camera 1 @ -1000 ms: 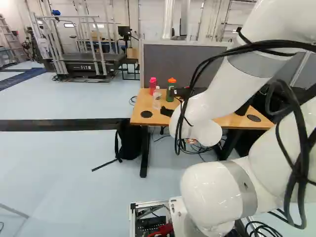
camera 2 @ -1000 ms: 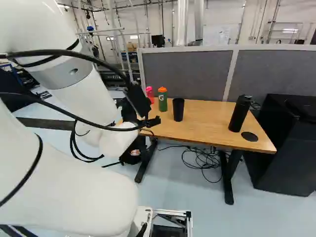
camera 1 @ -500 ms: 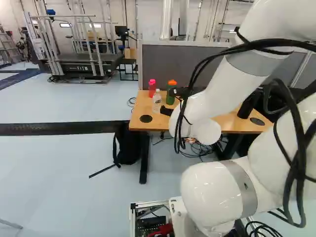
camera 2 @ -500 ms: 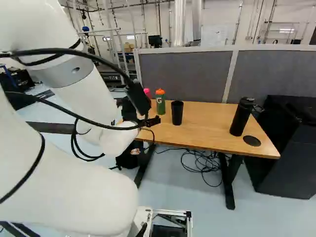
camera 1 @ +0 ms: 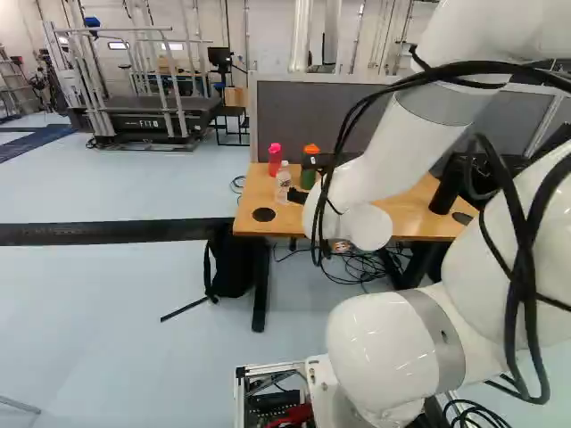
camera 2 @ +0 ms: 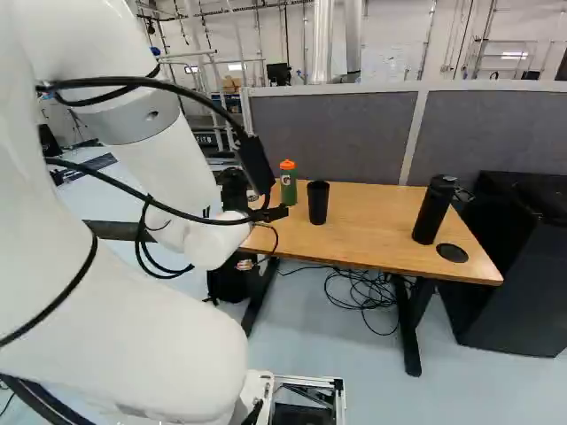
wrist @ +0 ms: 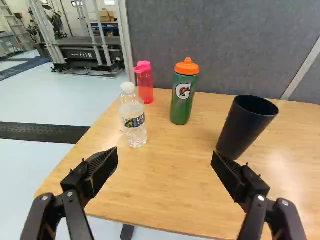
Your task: Pick up the green bottle from the table
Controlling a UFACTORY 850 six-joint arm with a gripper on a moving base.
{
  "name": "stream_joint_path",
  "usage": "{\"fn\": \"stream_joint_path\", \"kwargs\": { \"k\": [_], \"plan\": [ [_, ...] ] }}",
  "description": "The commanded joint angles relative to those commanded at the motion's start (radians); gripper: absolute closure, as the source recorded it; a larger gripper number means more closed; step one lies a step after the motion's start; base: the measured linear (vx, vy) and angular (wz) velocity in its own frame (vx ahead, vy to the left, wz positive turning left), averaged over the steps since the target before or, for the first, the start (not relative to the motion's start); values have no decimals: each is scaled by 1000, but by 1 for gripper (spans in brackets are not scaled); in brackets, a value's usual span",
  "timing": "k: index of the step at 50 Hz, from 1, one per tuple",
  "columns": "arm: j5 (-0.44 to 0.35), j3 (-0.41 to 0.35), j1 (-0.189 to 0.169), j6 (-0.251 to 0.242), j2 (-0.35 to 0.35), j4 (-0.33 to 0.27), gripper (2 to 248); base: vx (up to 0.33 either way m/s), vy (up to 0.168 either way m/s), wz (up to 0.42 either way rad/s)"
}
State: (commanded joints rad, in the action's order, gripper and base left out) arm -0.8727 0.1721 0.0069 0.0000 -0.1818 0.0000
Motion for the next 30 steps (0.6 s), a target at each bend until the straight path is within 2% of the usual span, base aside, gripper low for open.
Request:
{"fn": "stream_joint_path", "kwargs": {
  "k": [12,30],
  "plan": [
    [0,61,-10,0,63,0,3,0,0,0],
    [0,152,-27,0,115,0,3,0,0,0]
  ]
}}
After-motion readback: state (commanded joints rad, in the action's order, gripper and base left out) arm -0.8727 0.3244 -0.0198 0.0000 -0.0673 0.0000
